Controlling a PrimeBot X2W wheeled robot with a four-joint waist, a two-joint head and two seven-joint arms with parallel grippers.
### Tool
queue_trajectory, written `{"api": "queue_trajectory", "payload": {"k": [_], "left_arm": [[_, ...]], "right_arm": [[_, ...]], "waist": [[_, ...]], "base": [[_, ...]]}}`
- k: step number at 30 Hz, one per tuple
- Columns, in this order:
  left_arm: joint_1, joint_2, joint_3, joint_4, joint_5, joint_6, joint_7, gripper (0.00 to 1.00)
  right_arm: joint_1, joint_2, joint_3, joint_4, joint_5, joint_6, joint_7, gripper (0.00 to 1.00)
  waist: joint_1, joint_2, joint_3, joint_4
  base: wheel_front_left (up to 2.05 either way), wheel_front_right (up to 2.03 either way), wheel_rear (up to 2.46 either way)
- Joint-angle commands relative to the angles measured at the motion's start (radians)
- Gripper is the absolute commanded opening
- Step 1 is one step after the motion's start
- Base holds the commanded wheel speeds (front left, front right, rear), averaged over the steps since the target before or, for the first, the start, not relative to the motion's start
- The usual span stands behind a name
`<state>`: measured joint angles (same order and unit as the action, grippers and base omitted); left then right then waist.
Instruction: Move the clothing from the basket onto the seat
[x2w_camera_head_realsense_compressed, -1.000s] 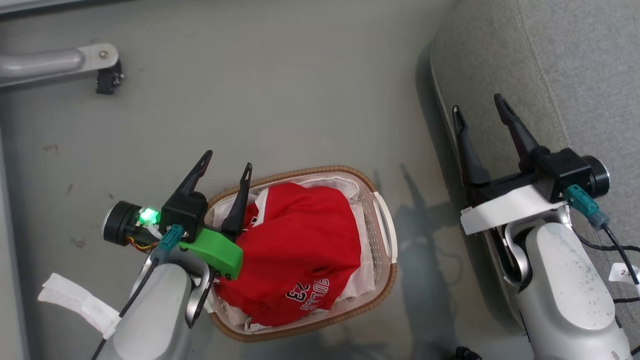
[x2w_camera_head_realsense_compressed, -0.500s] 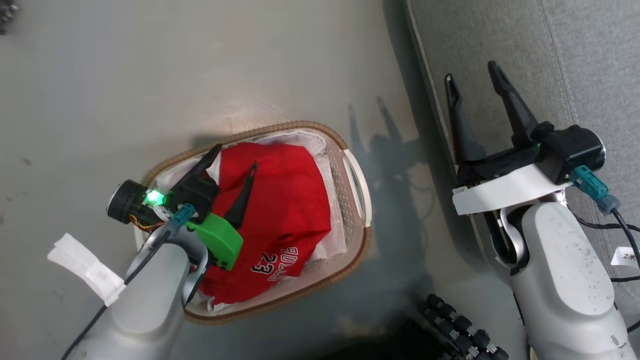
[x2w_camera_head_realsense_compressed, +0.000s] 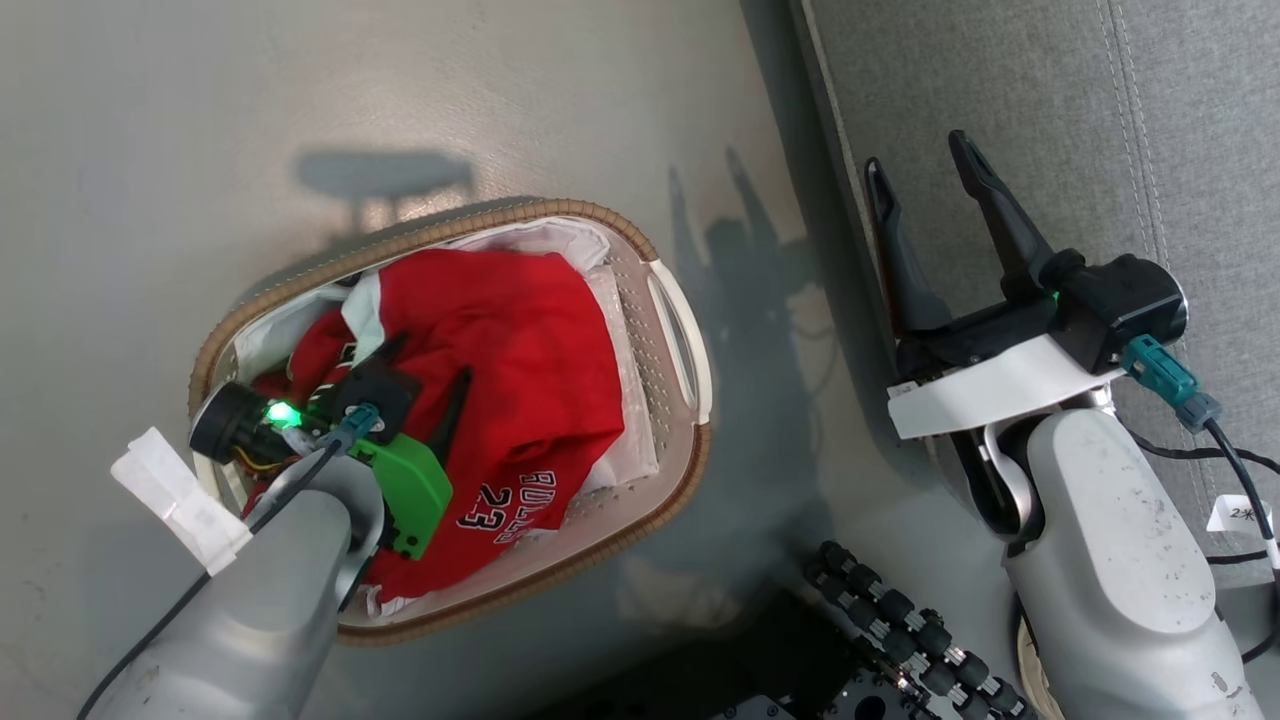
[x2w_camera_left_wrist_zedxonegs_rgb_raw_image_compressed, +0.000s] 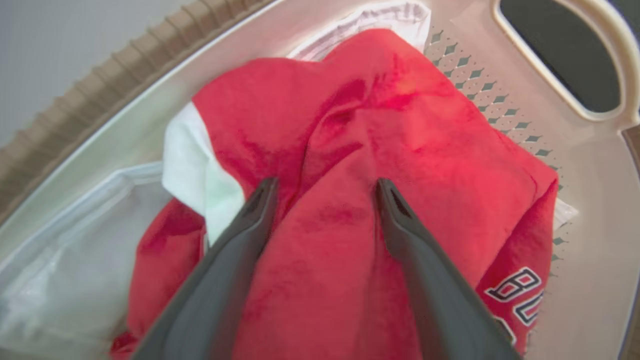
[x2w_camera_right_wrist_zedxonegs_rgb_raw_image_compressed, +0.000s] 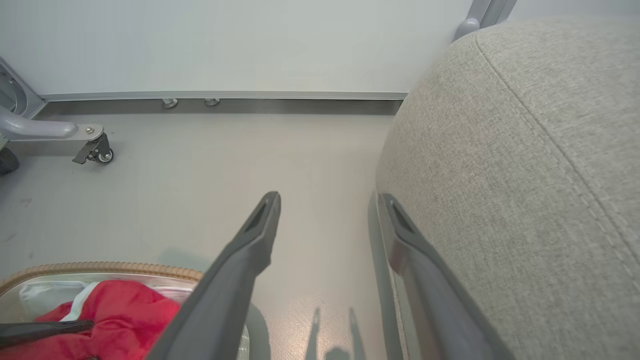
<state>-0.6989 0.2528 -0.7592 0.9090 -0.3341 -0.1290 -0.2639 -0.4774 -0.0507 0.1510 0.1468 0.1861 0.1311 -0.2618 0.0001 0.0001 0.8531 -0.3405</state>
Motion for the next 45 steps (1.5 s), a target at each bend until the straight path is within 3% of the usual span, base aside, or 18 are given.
{"api": "queue_trajectory", "payload": {"k": [1,7,8,9,13,19,33,45], "left_arm": [[-0.019,-0.004,-0.022,0.037,-0.022,-0.003,-0.001,1.0],[-0.043,-0.032,-0.143,0.079,-0.132,-0.003,-0.001,1.0],[-0.04,-0.032,-0.168,0.08,-0.147,-0.003,-0.001,0.9],[-0.039,-0.03,-0.201,0.074,-0.159,-0.003,-0.001,0.0],[-0.02,-0.017,-0.287,0.038,-0.214,-0.003,-0.001,0.0],[0.039,-0.02,-0.281,-0.035,-0.283,-0.003,-0.001,0.0],[0.288,-0.086,-0.085,-0.242,-0.22,-0.003,-0.001,0.0],[0.48,-0.127,0.115,-0.422,-0.117,-0.003,-0.001,0.0]], "right_arm": [[0.01,-0.001,0.003,0.0,0.005,-0.001,-0.005,1.0],[0.016,-0.001,0.004,0.014,0.003,-0.001,-0.005,1.0],[0.017,-0.002,0.005,0.019,0.003,-0.001,-0.005,1.0],[0.016,-0.001,0.007,0.025,0.004,-0.001,-0.005,1.0],[0.019,-0.002,0.008,0.039,-0.001,-0.001,-0.005,1.0],[0.05,-0.002,-0.01,0.062,-0.024,-0.001,-0.005,1.0],[0.188,-0.003,-0.101,0.117,-0.089,-0.001,-0.005,1.0],[0.338,-0.008,-0.094,0.154,-0.108,-0.001,-0.005,1.0]], "waist": [[-0.0001,-0.0001,0.004,-0.003],[-0.0001,-0.0001,-0.007,0.003],[-0.0001,-0.0001,-0.014,0.004],[-0.0001,-0.0001,-0.023,0.005],[-0.0001,-0.0001,-0.074,0.01],[-0.0001,-0.0001,-0.193,0.038],[-0.0001,-0.0001,-0.543,0.165],[-0.0001,-0.0001,-0.78,0.238]], "base": [[0.0,0.0,0.0],[0.0,0.0,0.0],[0.0,0.0,0.0],[0.0,0.0,0.0],[0.0,0.0,0.0],[0.0,0.0,0.0],[0.0,0.0,0.0],[0.0,0.0,0.0]]}}
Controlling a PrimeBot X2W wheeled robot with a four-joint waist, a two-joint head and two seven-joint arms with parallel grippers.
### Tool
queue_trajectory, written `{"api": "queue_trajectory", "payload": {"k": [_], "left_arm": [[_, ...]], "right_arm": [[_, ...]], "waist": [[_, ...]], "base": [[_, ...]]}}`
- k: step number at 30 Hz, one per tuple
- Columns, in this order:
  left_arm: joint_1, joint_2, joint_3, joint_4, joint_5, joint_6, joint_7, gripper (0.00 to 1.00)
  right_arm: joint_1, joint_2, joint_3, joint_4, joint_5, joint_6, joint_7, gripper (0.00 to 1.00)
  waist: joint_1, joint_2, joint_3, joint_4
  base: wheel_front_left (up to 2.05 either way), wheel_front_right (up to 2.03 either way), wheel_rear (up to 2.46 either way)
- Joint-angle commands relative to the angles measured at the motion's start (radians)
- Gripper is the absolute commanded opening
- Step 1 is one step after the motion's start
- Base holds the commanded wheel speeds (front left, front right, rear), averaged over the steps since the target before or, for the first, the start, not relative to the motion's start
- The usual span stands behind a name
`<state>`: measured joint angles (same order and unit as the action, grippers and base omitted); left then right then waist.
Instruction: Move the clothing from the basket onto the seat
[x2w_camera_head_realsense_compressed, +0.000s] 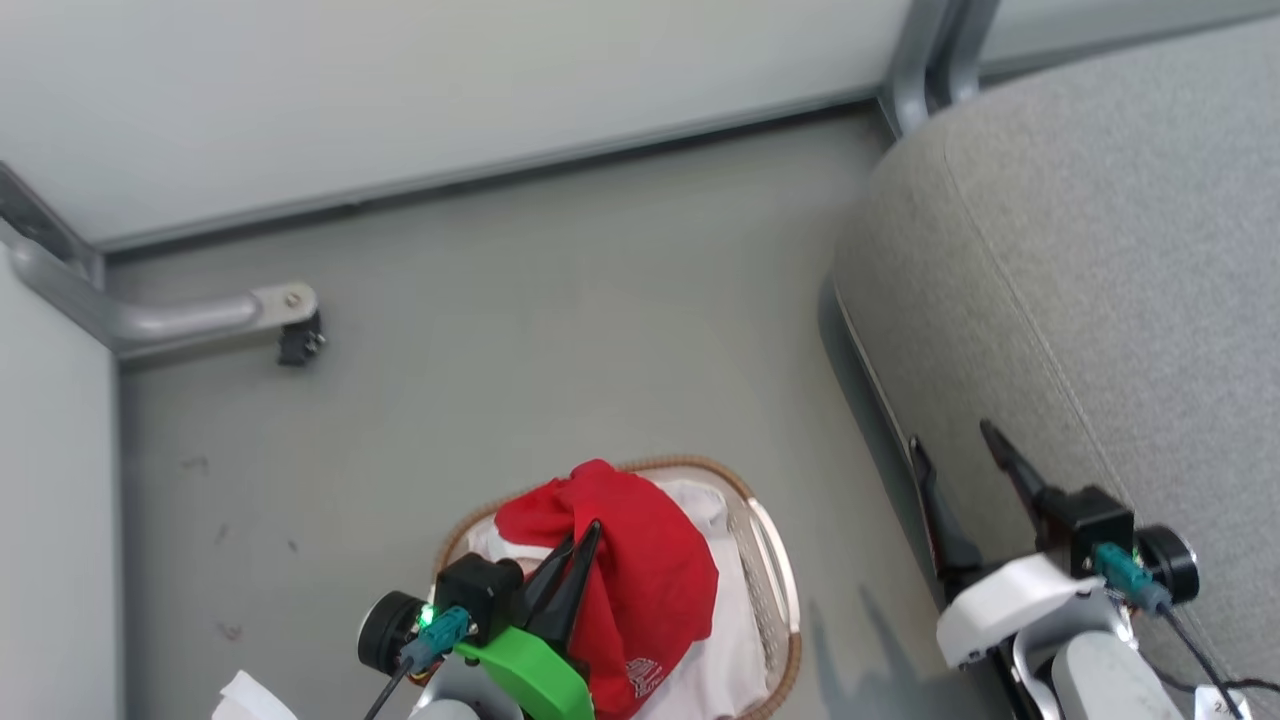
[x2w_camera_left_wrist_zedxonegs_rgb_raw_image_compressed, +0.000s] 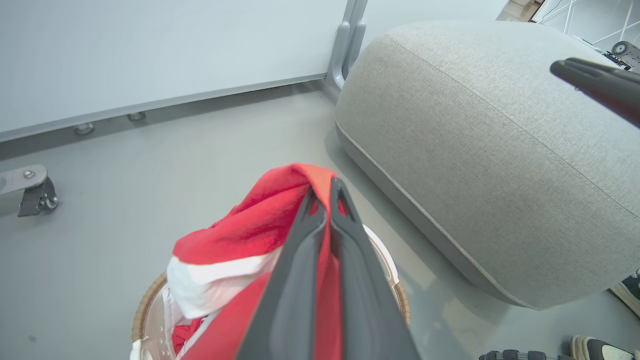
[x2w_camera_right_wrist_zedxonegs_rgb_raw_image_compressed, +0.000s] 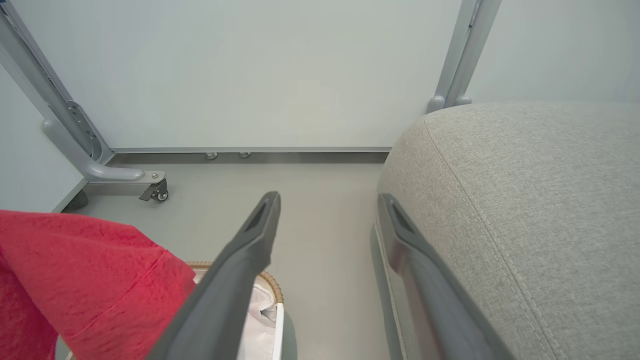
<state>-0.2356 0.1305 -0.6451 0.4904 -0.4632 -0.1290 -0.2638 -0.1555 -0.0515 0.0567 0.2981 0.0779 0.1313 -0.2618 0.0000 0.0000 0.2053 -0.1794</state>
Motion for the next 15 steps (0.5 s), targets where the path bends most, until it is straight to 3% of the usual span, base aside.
{"api": "queue_trajectory", "payload": {"k": [1,15], "left_arm": [[0.034,-0.008,0.018,-0.025,0.02,-0.003,-0.001,0.0],[0.037,-0.035,0.172,-0.227,0.094,-0.003,-0.001,0.0]], "right_arm": [[0.032,-0.006,0.007,0.007,0.002,-0.001,-0.005,1.0],[0.119,-0.004,0.038,0.033,0.02,-0.001,-0.005,1.0]], "waist": [[0.0,0.0,-0.151,0.081],[0.0,0.0,-0.235,0.108]], "base": [[0.0,0.0,0.0],[0.0,0.0,0.0]]}}
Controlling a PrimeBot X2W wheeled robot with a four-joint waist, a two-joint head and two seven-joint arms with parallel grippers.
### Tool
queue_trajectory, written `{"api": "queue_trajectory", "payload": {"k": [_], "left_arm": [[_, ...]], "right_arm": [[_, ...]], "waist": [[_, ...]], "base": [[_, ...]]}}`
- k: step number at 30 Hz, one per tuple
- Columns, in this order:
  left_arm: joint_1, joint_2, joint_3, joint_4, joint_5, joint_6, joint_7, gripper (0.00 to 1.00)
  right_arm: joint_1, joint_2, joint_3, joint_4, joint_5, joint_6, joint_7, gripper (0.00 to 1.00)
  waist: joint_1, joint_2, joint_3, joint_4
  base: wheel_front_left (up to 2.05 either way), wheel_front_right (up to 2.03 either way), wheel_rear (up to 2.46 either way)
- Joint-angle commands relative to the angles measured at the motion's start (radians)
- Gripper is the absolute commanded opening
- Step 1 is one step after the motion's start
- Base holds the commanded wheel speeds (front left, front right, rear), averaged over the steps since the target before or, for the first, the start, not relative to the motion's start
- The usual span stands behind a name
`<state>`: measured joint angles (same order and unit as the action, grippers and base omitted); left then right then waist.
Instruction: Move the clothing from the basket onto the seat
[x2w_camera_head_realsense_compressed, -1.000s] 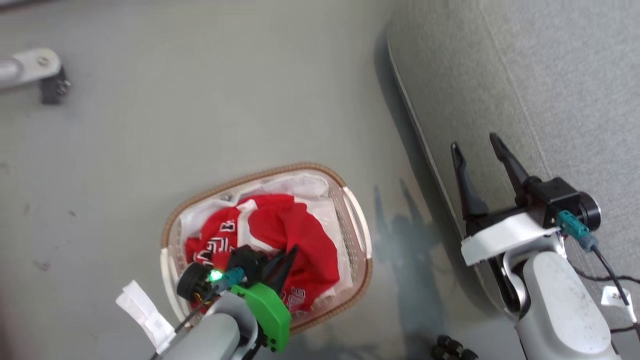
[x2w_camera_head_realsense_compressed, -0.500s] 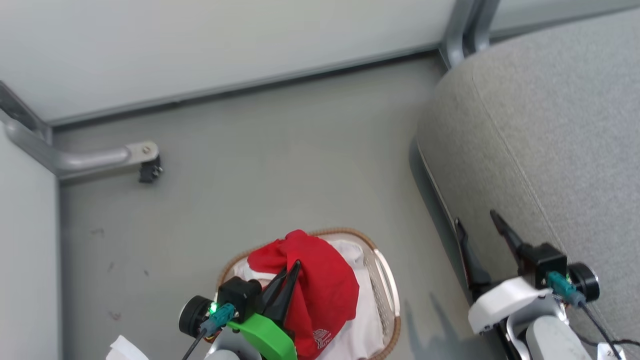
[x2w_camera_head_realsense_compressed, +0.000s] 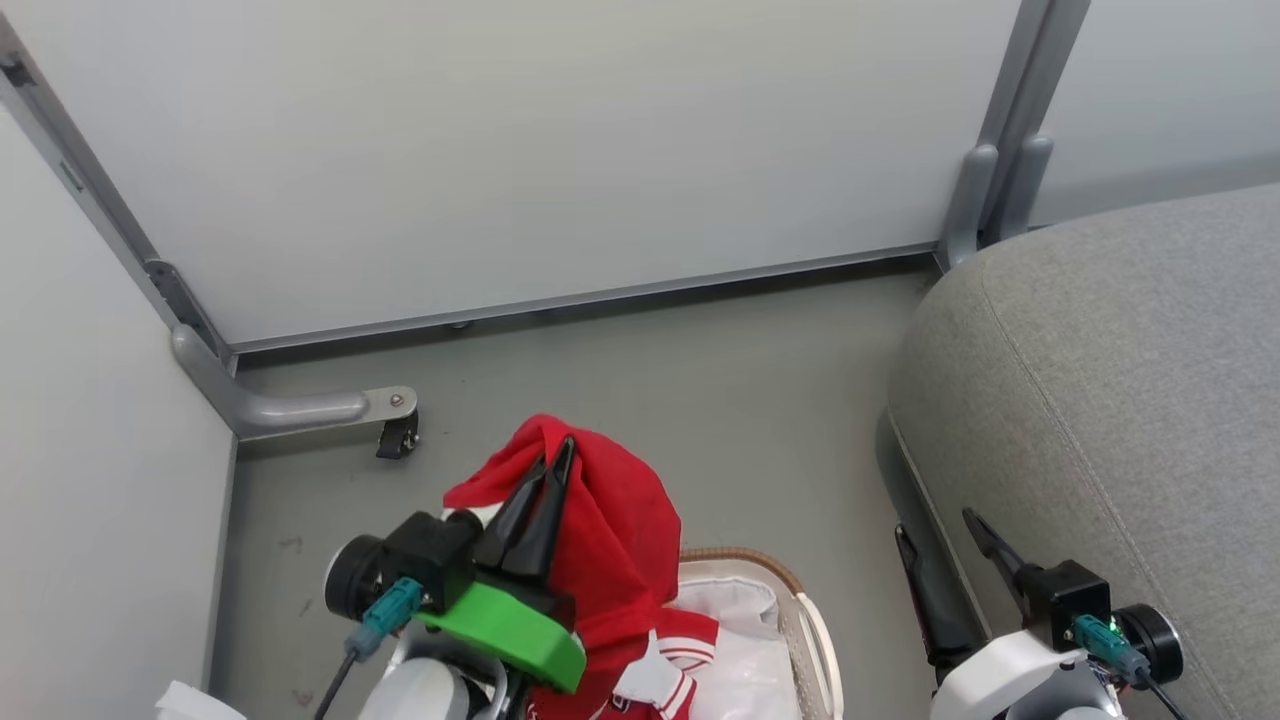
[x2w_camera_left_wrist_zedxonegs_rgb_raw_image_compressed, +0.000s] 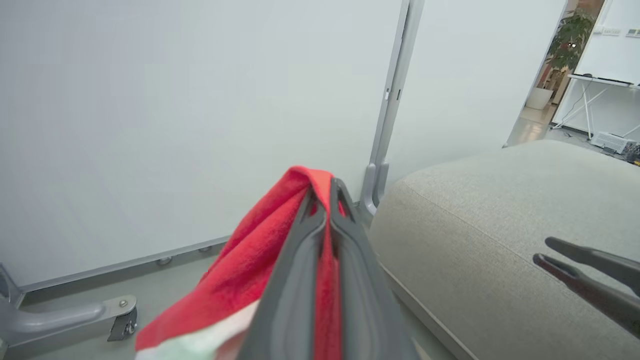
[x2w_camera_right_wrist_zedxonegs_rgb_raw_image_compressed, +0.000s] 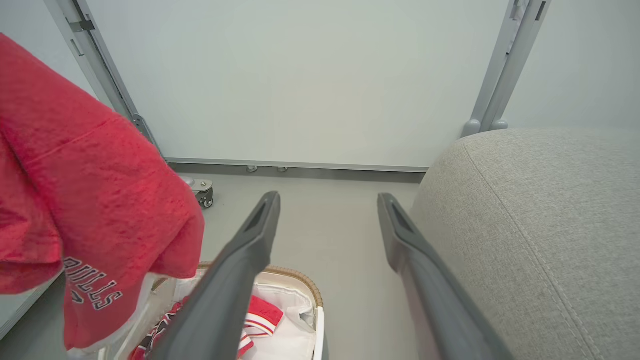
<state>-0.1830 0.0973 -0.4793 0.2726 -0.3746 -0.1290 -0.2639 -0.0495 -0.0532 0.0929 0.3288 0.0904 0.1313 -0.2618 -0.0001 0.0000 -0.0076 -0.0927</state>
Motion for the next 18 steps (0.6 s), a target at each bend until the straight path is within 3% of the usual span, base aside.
{"api": "queue_trajectory", "payload": {"k": [1,12,18], "left_arm": [[-0.023,-0.003,0.014,-0.023,0.009,-0.003,-0.001,0.0],[-0.129,-0.01,0.079,-0.183,0.037,-0.003,-0.001,0.0],[-0.168,-0.012,0.057,-0.206,0.036,-0.003,-0.001,0.0]], "right_arm": [[0.017,-0.002,0.004,0.003,0.009,-0.001,-0.005,1.0],[0.021,0.0,0.049,0.017,0.016,-0.001,-0.005,1.0],[-0.018,0.001,0.172,0.025,0.026,-0.001,-0.005,1.0]], "waist": [[0.0001,0.0,-0.024,0.023],[0.0001,0.0,-0.015,0.043],[0.0001,0.0,-0.005,0.056]], "base": [[0.0,0.0,0.0],[0.0,0.0,0.0],[0.0,0.0,0.0]]}}
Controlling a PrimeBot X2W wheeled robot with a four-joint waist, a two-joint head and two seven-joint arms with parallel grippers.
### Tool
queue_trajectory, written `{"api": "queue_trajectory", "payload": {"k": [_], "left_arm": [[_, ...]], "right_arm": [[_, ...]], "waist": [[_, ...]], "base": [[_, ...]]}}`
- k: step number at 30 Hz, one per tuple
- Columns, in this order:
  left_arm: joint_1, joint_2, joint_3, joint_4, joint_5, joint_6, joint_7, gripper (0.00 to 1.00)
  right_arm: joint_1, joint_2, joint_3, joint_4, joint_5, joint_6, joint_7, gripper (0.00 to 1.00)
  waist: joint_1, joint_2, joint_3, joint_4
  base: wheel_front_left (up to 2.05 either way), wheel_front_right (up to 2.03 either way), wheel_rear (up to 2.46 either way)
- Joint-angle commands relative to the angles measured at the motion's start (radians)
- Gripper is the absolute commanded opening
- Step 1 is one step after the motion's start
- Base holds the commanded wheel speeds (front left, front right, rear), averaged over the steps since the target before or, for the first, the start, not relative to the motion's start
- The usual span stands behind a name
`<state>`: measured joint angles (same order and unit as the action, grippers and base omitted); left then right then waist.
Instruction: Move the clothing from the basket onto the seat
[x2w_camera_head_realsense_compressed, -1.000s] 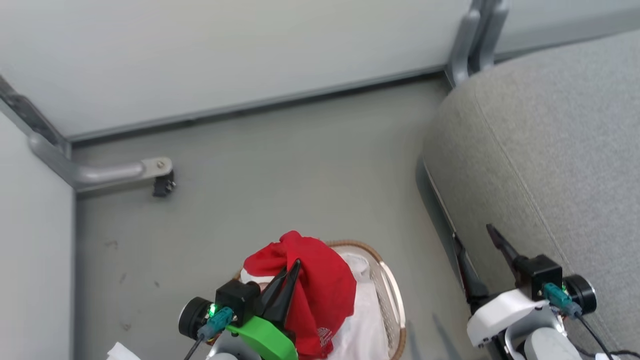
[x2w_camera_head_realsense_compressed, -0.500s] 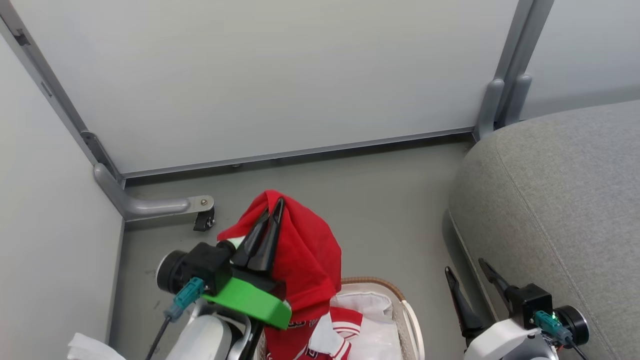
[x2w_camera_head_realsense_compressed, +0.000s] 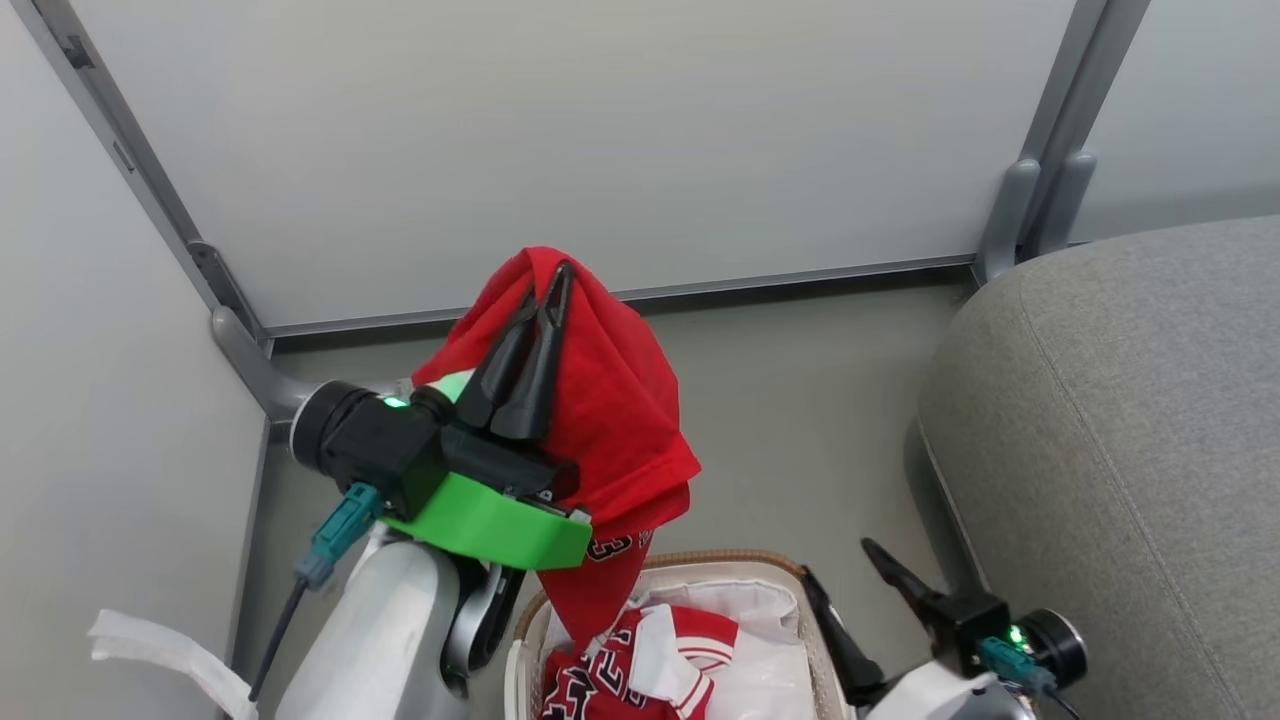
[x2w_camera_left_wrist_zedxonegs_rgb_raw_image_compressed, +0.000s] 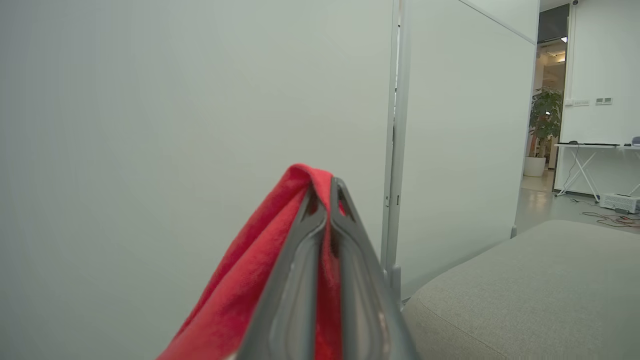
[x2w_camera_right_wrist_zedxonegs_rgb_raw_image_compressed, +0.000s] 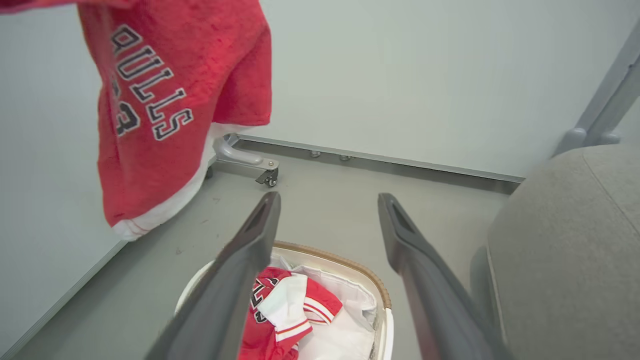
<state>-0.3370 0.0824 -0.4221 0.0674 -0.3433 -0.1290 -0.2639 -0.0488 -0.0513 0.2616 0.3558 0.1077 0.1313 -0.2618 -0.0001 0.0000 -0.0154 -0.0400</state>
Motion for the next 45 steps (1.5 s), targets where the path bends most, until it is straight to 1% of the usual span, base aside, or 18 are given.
{"api": "queue_trajectory", "payload": {"k": [1,7,9,11,17,27,32,33,34,38,45], "left_arm": [[-0.021,0.006,-0.01,0.003,0.004,-0.003,-0.001,0.0],[-0.049,0.002,-0.048,0.019,-0.008,-0.003,-0.001,0.0],[-0.056,-0.003,-0.057,0.023,-0.01,-0.003,-0.001,0.0],[-0.065,-0.007,-0.07,0.024,-0.011,-0.003,-0.001,0.0],[-0.081,-0.019,-0.108,0.03,-0.019,-0.003,-0.001,0.0],[-0.092,-0.025,-0.172,0.037,-0.038,-0.003,-0.001,0.0],[-0.093,-0.028,-0.208,0.038,-0.049,-0.003,-0.001,0.0],[-0.094,-0.028,-0.213,0.037,-0.052,-0.003,-0.001,0.0],[-0.096,-0.029,-0.218,0.037,-0.055,-0.003,-0.001,0.0],[-0.091,-0.03,-0.227,0.039,-0.06,-0.003,-0.001,0.0],[-0.073,-0.031,-0.211,0.047,-0.057,-0.003,-0.001,0.0]], "right_arm": [[-0.029,-0.001,0.037,-0.002,0.014,-0.001,-0.005,1.0],[-0.126,-0.002,0.221,0.015,0.064,-0.001,-0.005,1.0],[-0.161,-0.002,0.269,0.029,0.073,-0.001,-0.005,1.0],[-0.198,-0.003,0.293,0.041,0.079,-0.001,-0.005,1.0],[-0.27,-0.002,0.302,0.052,0.057,-0.001,-0.005,1.0],[-0.323,-0.002,0.29,0.072,0.048,-0.001,-0.005,1.0],[-0.341,-0.002,0.297,0.116,0.056,-0.001,-0.005,1.0],[-0.346,-0.002,0.301,0.128,0.064,-0.001,-0.005,0.62],[-0.352,-0.002,0.307,0.14,0.076,-0.001,-0.005,0.0],[-0.36,-0.002,0.307,0.171,0.122,-0.001,-0.005,0.0],[-0.352,-0.002,0.305,0.19,0.145,-0.001,-0.005,0.0]], "waist": [[0.0001,0.0,0.004,0.006],[0.0001,0.0,0.018,0.027],[0.0001,0.0,0.022,0.036],[0.0001,0.0,0.025,0.048],[0.0001,0.0,0.031,0.081],[0.0001,0.0,0.029,0.118],[0.0001,0.0,0.028,0.14],[0.0001,0.0,0.028,0.144],[0.0001,0.0,0.027,0.15],[0.0001,0.0,0.025,0.158],[0.0001,0.0,0.019,0.15]], "base": [[0.0,0.0,0.0],[0.0,0.0,0.0],[0.0,0.0,0.0],[0.0,0.0,0.0],[0.0,0.0,0.0],[0.0,0.0,0.0],[0.0,0.0,0.0],[0.0,0.0,0.0],[0.0,0.0,0.0],[0.0,0.0,0.0],[0.0,0.0,0.0]]}}
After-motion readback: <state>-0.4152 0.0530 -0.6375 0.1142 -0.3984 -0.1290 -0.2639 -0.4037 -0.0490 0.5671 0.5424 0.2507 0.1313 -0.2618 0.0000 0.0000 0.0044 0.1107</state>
